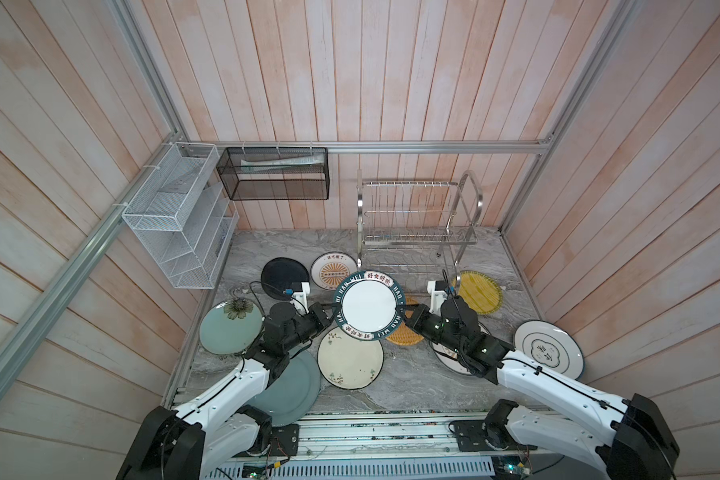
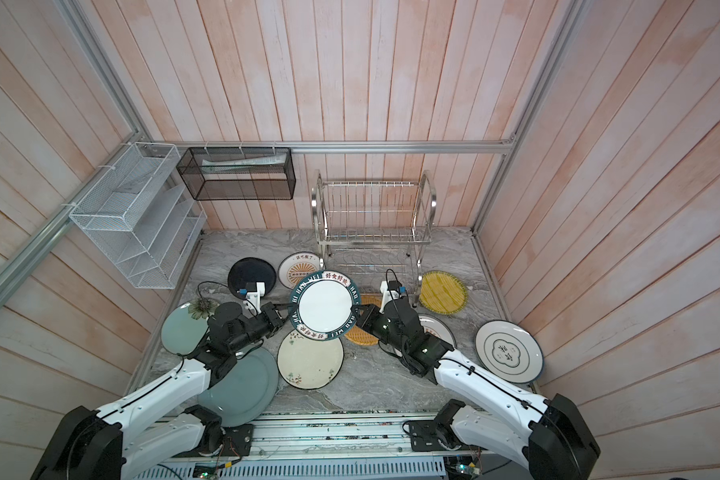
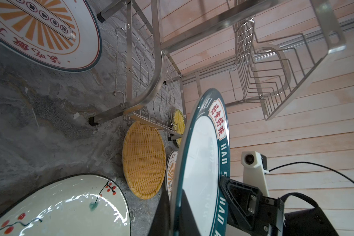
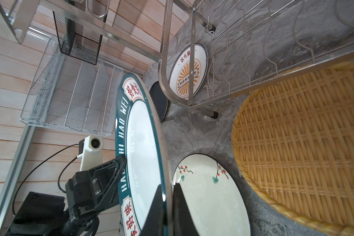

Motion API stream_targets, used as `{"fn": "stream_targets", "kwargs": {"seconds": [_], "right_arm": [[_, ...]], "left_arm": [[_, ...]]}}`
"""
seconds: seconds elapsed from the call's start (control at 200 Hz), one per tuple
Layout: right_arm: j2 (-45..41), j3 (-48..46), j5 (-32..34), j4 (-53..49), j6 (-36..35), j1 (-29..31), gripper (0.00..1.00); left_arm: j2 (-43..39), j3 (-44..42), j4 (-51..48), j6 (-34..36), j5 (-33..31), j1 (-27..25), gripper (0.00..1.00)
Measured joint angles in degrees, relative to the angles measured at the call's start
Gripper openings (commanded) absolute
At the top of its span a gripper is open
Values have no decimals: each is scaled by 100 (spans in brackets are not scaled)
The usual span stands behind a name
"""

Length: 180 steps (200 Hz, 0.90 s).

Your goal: Load the plates into the dish rack

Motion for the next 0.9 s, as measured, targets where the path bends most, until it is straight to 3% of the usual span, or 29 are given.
{"fn": "stream_targets", "kwargs": {"seconds": [0.06,0.245,0.335,0.695,0.9], "right_arm": [[-13,0,103,-142,-26,17,0],[-330,28,549,-721,-243,44,0],[-579,153,791,-1025,-431,44,0],[-1661,870,765,-1287,-1416,61,0],[-1652,1572,603,-1298,-2052,79,0]], "left_arm": [[-20,0,63,44,-9,-4,50],[-337,0,-46,151,-136,0,87],[-643,0,-219,319,-264,0,99],[-1878,407,-1453,1333,-800,4,100],[-2500,426,-1655,1829,-833,7,100]]}}
